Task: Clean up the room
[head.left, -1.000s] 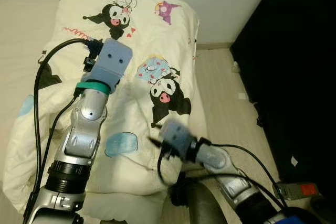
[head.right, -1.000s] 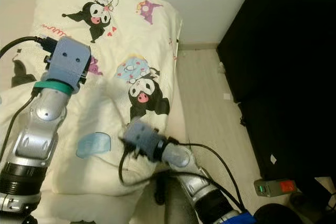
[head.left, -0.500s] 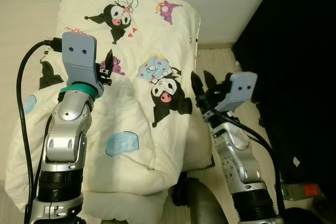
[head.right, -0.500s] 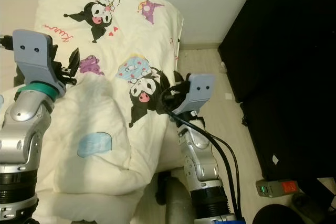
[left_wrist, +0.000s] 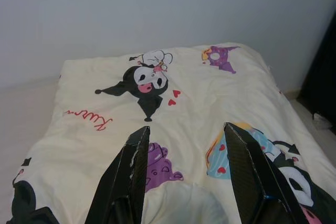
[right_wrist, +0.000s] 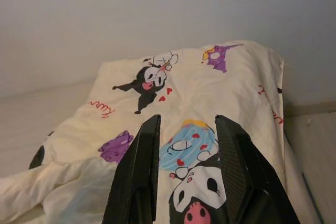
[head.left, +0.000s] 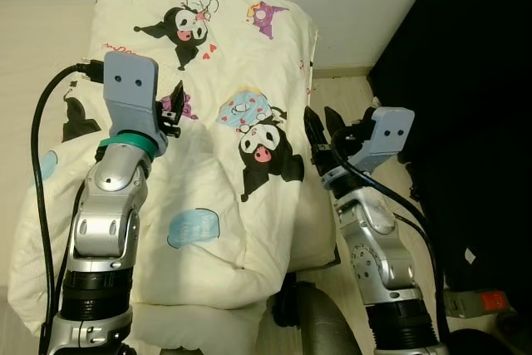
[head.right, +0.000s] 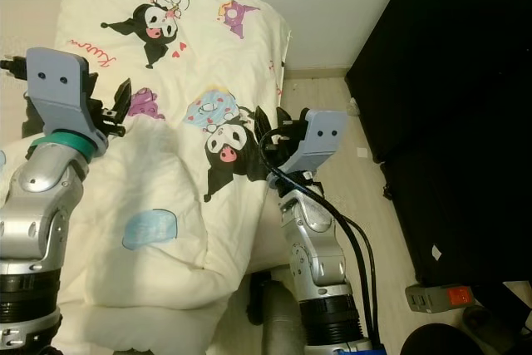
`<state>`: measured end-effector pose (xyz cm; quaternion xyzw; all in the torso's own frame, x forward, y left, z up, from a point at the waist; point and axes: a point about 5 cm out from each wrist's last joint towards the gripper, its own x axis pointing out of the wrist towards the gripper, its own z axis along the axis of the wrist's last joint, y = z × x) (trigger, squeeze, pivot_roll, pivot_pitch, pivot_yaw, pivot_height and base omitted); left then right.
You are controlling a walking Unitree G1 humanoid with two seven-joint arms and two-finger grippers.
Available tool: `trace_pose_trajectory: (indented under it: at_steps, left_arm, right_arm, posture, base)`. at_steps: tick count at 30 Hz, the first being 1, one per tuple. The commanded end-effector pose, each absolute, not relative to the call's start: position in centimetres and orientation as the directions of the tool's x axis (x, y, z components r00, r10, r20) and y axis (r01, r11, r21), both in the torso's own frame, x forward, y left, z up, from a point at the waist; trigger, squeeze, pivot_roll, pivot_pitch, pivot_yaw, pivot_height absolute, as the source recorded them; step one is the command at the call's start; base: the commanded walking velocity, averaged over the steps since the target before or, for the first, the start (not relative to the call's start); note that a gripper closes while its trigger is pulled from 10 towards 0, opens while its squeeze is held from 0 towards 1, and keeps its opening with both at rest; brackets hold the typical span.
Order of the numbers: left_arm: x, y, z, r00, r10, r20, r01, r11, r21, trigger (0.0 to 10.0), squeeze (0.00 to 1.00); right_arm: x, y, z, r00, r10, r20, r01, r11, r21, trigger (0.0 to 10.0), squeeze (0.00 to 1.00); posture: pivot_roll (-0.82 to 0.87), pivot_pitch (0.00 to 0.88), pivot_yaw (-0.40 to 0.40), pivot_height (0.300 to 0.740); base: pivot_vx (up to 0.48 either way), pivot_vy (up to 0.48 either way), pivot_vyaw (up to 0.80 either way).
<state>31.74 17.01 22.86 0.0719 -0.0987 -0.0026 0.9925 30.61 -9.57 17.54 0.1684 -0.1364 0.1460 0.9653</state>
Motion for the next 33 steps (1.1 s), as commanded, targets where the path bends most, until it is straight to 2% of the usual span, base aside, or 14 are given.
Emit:
trace_pose_trajectory:
  at_steps: [1, 11, 33]
  left_arm:
    - [31.52, 16.91, 22.33, 0.984, -0.021, 0.178, -0.006, 0.989, 0.15, 10.0, 0.0]
    - [31.46, 17.03, 22.09, 0.985, -0.014, 0.171, -0.013, 0.988, 0.154, 10.0, 0.0]
    - [31.44, 17.14, 22.21, 0.984, -0.008, 0.176, -0.022, 0.985, 0.169, 10.0, 0.0]
  right_arm:
    - [30.38, -10.04, 16.3, 0.941, 0.212, 0.264, -0.294, 0.899, 0.325, 10.0, 0.0]
    - [30.19, -10.12, 15.52, 0.95, 0.209, 0.232, -0.281, 0.898, 0.339, 10.0, 0.0]
    - [30.33, -10.05, 15.3, 0.953, 0.207, 0.221, -0.276, 0.894, 0.352, 10.0, 0.0]
  posture:
    - [-0.01, 0.234, 0.042, 0.74]
    - [-0.01, 0.228, 0.042, 0.74]
    - [0.0, 0.224, 0.053, 0.74]
  base:
    - [0.0, 0.0, 0.0]
    - [0.0, 0.0, 0.0]
    - [-0.324, 0.0, 0.0]
